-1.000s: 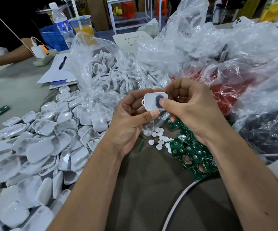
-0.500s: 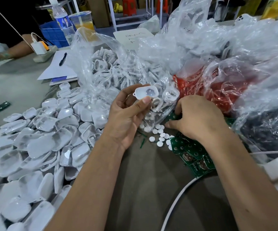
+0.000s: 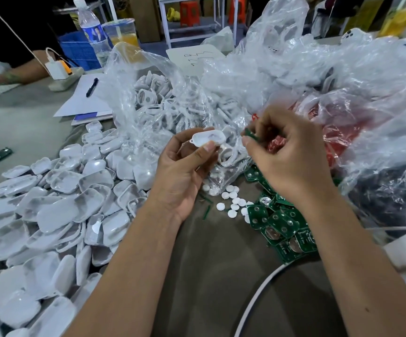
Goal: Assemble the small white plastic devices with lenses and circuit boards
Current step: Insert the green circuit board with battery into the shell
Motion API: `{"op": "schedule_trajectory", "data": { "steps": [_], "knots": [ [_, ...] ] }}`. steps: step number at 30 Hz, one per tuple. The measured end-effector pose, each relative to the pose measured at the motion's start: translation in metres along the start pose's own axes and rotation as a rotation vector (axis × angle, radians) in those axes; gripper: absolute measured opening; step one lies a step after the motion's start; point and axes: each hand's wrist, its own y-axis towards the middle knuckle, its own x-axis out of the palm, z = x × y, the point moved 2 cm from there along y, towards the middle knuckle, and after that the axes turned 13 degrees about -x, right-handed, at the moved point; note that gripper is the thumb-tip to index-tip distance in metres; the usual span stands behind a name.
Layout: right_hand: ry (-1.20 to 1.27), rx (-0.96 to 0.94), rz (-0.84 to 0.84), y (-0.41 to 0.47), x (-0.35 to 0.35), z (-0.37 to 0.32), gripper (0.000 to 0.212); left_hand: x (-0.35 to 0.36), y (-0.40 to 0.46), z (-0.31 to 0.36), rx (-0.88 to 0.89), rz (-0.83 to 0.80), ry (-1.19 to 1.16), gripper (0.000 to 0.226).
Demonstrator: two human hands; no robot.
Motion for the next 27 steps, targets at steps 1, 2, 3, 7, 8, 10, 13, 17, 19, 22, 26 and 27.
{"op": "schedule_trajectory", "data": {
  "steps": [1, 2, 3, 7, 8, 10, 13, 17, 19, 22, 26, 27],
  "knots": [
    [-0.05, -0.076, -0.012, -0.0003, 0.0021, -0.0029, 0.026, 0.0001, -0.0003, -0.0002, -0.001, 0.001, -0.001, 0.039],
    [-0.08, -0.142, -0.02, -0.0002, 0.0036, -0.005, 0.026, 0.0002, -0.0005, 0.0001, -0.003, 0.002, -0.001, 0.039],
    [-0.106, -0.199, -0.022, 0.0, 0.0046, -0.0064, 0.026, 0.0005, -0.0007, 0.0001, -0.003, 0.002, 0.002, 0.039],
    [-0.131, -0.31, -0.004, -0.0004, 0.0068, -0.0071, 0.03, 0.0001, -0.0012, -0.0002, -0.003, -0.003, 0.012, 0.04],
    [-0.114, -0.3, -0.013, -0.001, 0.0073, -0.0066, 0.031, -0.0005, -0.0013, -0.0003, -0.004, -0.005, 0.014, 0.04],
    [-0.07, -0.239, -0.035, -0.0014, 0.0082, -0.0057, 0.031, -0.0014, -0.0008, 0.0, -0.002, -0.017, 0.023, 0.039],
    [0.088, -0.063, -0.016, -0.0006, 0.0071, -0.0051, 0.023, -0.001, -0.0005, -0.0002, 0.004, -0.029, 0.031, 0.037],
    [0.295, 0.057, 0.007, -0.0015, 0.0066, -0.0058, 0.016, 0.0, -0.0001, -0.0012, 0.009, -0.021, 0.028, 0.038],
    [0.337, 0.075, 0.016, -0.0015, 0.0058, -0.007, 0.025, -0.0003, 0.0, -0.0019, 0.012, -0.027, 0.029, 0.037],
    [0.367, 0.115, 0.053, -0.0012, 0.0034, -0.0064, 0.034, -0.002, 0.0004, -0.0021, 0.011, -0.052, 0.026, 0.039],
    [0.356, 0.119, 0.079, -0.0008, 0.0016, -0.0034, 0.029, -0.0025, 0.002, -0.0035, 0.015, -0.098, 0.042, 0.045],
    [0.366, 0.128, 0.089, -0.0007, 0.001, -0.0021, 0.029, -0.0022, 0.0024, -0.0036, 0.022, -0.104, 0.053, 0.048]
  ]
}}
